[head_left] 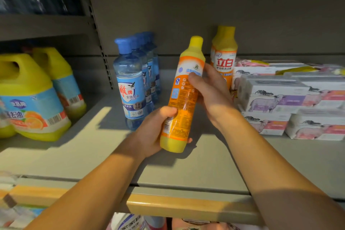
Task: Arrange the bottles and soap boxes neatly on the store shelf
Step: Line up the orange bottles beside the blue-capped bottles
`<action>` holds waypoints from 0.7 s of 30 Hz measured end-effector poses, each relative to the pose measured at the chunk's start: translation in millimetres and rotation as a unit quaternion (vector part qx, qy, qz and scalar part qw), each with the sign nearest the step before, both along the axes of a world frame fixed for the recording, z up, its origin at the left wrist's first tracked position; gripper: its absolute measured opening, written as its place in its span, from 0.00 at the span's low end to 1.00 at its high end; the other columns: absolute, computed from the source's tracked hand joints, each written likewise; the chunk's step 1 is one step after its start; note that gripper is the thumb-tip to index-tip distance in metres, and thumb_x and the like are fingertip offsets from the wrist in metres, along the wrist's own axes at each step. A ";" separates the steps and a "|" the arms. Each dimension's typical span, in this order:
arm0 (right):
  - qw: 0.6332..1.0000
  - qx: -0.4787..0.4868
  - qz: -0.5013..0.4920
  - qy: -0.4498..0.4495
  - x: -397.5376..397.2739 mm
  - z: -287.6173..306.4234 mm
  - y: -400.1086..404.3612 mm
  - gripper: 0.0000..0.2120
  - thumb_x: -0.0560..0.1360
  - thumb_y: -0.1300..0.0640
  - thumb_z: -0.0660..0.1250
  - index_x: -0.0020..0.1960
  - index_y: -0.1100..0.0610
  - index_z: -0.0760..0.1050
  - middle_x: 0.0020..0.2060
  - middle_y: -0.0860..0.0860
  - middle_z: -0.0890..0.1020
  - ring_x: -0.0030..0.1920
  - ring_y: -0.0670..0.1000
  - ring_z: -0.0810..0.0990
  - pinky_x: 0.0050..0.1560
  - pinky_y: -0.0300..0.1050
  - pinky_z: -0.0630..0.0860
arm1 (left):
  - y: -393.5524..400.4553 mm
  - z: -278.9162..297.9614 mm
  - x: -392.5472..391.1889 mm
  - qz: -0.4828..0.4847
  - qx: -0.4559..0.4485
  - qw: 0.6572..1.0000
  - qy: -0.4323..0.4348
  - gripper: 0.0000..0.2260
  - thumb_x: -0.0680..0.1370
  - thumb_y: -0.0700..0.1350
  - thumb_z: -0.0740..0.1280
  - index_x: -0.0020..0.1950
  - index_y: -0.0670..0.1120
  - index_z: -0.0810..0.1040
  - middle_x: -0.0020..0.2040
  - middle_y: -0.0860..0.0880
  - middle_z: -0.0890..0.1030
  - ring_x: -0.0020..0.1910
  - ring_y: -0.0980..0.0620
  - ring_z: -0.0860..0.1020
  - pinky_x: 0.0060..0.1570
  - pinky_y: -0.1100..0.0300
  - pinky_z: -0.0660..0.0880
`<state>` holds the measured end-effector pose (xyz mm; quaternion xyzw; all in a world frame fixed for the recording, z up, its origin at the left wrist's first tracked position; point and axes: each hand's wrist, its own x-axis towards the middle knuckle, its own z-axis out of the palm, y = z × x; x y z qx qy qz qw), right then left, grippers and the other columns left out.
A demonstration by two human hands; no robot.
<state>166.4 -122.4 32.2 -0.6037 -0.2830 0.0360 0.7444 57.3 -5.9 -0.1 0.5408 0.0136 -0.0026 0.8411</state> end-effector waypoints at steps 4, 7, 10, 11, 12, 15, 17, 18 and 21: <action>0.993 -0.013 -0.097 -0.058 -4.1 2.8 1.0 0.34 0.65 0.46 0.73 0.69 0.47 0.70 0.55 0.48 0.83 0.53 0.47 0.83 0.55 0.55 0.81 | -0.6 -3.2 4.8 0.140 0.182 0.970 -0.085 0.16 0.69 0.47 0.69 0.56 0.45 0.78 0.49 0.40 0.83 0.45 0.44 0.83 0.47 0.48 0.81; 0.981 -0.024 -0.135 -0.135 -10.5 2.0 0.7 0.36 0.64 0.46 0.74 0.70 0.43 0.67 0.57 0.46 0.82 0.55 0.46 0.82 0.55 0.55 0.81 | -1.5 -8.0 6.2 0.177 0.361 0.907 -0.125 0.17 0.71 0.45 0.75 0.57 0.45 0.78 0.50 0.46 0.84 0.47 0.53 0.83 0.49 0.59 0.80; 0.967 -0.048 -0.147 -0.201 -17.5 -0.4 4.4 0.39 0.64 0.44 0.74 0.72 0.40 0.63 0.59 0.45 0.81 0.56 0.46 0.82 0.54 0.53 0.81 | -1.8 -12.0 10.1 0.202 0.403 0.883 -0.129 0.16 0.73 0.40 0.74 0.60 0.44 0.76 0.53 0.48 0.83 0.52 0.54 0.82 0.54 0.58 0.78; 0.963 -0.050 -0.156 -0.216 -19.9 -1.0 6.4 0.39 0.64 0.43 0.74 0.71 0.39 0.62 0.60 0.45 0.80 0.56 0.46 0.81 0.53 0.51 0.81 | -1.9 -12.6 10.1 0.216 0.401 0.880 -0.132 0.17 0.73 0.40 0.75 0.60 0.46 0.75 0.54 0.50 0.83 0.53 0.55 0.81 0.54 0.60 0.78; 0.958 -0.051 -0.165 -0.229 -21.5 -1.1 8.2 0.39 0.63 0.43 0.74 0.71 0.39 0.62 0.60 0.44 0.80 0.57 0.45 0.81 0.53 0.47 0.81 | -2.0 -13.4 9.9 0.229 0.395 0.879 -0.137 0.18 0.72 0.40 0.75 0.59 0.47 0.74 0.54 0.51 0.82 0.53 0.57 0.81 0.53 0.62 0.78; 0.958 -0.060 -0.166 -0.225 -22.7 1.4 9.5 0.38 0.65 0.41 0.72 0.71 0.41 0.62 0.61 0.42 0.77 0.58 0.42 0.78 0.53 0.38 0.79 | 0.0 -14.1 9.5 0.244 0.390 0.876 -0.143 0.17 0.72 0.38 0.75 0.56 0.48 0.74 0.51 0.51 0.83 0.49 0.59 0.81 0.50 0.66 0.77; 0.972 -0.076 -0.133 -0.177 -16.2 1.1 5.0 0.33 0.67 0.38 0.68 0.70 0.43 0.65 0.60 0.42 0.79 0.58 0.42 0.78 0.56 0.42 0.78 | 2.5 -13.7 10.5 0.229 0.379 0.886 -0.136 0.15 0.74 0.36 0.72 0.58 0.46 0.74 0.51 0.49 0.83 0.50 0.57 0.82 0.52 0.64 0.78; 0.977 -0.095 -0.109 -0.154 -11.6 -0.2 1.9 0.32 0.68 0.38 0.66 0.70 0.44 0.66 0.60 0.42 0.79 0.58 0.43 0.79 0.59 0.47 0.78 | 4.2 -13.4 11.1 0.219 0.375 0.891 -0.133 0.13 0.76 0.36 0.71 0.58 0.45 0.74 0.52 0.49 0.83 0.50 0.57 0.82 0.52 0.64 0.77; 0.980 -0.146 -0.048 -0.128 -4.5 -6.9 -7.8 0.33 0.67 0.43 0.67 0.71 0.43 0.66 0.62 0.42 0.79 0.61 0.46 0.78 0.62 0.55 0.77 | 8.9 -14.8 12.7 0.199 0.413 0.879 -0.131 0.11 0.80 0.37 0.66 0.60 0.45 0.73 0.55 0.50 0.82 0.53 0.61 0.80 0.56 0.65 0.76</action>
